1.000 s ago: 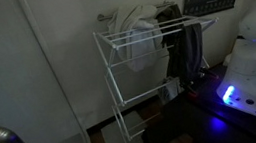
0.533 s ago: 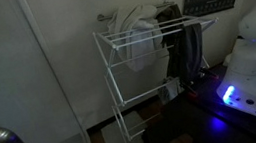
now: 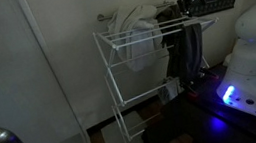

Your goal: Move the white towel to the silver hanger then move the black cloth to the second position from you

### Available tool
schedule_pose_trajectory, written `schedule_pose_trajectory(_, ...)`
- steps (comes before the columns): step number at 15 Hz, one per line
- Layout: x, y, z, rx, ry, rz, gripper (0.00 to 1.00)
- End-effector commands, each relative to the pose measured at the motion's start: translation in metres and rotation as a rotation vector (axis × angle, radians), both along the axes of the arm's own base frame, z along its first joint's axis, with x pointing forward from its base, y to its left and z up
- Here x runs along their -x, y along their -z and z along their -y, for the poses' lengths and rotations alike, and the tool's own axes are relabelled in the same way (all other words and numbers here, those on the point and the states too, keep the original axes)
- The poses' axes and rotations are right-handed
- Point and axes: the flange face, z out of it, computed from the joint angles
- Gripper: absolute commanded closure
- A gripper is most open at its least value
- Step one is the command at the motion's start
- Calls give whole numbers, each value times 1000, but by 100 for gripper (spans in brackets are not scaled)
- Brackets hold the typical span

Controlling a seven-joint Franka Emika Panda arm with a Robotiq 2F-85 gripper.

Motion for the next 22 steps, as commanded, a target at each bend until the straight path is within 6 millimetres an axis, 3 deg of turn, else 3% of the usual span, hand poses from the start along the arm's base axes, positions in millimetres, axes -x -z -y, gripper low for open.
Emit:
schedule_pose_trajectory(1,25,18,25,6,118,74,0)
schedule_pose_trajectory(6,32,41,46,38,123,186,0)
schedule_pose_trajectory(8,31,42,54,64,155,276,0)
schedule_pose_trajectory(9,19,29,58,72,176,314,0)
schedule_pose_trajectory(13,11,18,77,88,289,468,0)
schedule_pose_trajectory(17,0,21,90,109,366,549,0)
schedule_pose_trajectory(22,-15,36,90,101,430,590,0)
